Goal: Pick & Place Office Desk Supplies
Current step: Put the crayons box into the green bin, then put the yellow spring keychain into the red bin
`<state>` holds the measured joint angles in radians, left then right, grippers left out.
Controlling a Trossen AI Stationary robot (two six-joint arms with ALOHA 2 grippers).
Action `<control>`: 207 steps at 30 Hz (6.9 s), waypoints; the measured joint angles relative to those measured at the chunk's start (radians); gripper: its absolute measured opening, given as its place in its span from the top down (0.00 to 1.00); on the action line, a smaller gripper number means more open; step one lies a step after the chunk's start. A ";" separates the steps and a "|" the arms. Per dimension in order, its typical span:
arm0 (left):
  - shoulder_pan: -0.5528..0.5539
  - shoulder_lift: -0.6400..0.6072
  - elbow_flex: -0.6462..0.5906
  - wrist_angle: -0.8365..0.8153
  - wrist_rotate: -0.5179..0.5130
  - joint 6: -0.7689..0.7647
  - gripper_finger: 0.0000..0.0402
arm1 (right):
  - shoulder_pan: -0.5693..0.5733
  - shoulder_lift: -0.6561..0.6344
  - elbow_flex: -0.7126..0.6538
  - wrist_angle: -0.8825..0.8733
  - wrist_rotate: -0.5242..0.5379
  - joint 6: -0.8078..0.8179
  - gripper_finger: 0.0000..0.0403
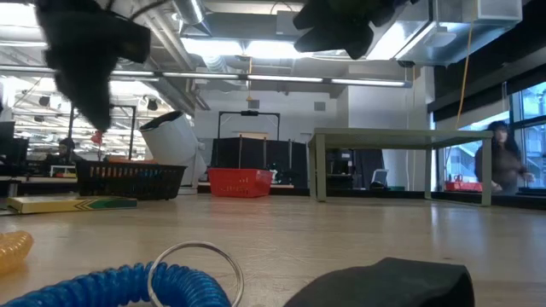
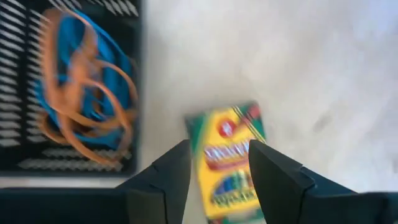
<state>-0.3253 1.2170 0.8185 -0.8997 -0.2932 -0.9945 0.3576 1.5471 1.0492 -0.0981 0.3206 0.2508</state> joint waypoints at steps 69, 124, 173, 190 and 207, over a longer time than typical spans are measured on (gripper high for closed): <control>-0.075 0.299 0.006 0.299 0.128 0.395 0.47 | -0.056 0.472 0.000 0.255 -0.018 0.127 0.44; 0.036 0.448 0.007 0.574 0.121 0.378 0.98 | -0.172 0.498 -0.002 0.341 -0.161 0.021 0.44; -0.342 -0.087 0.332 -0.631 0.676 -0.431 1.00 | -0.030 0.115 0.000 -0.008 -0.145 0.051 0.44; -0.520 0.119 0.235 -0.646 0.595 -0.363 1.00 | -0.028 0.116 0.000 -0.009 -0.126 0.029 0.44; -0.488 0.147 0.241 -0.631 0.585 -0.441 0.66 | -0.028 0.116 0.000 -0.009 -0.132 0.084 0.44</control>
<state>-0.8135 1.3643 1.0595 -1.5303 0.2919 -1.4357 0.3298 1.6634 1.0492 -0.1070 0.1891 0.3350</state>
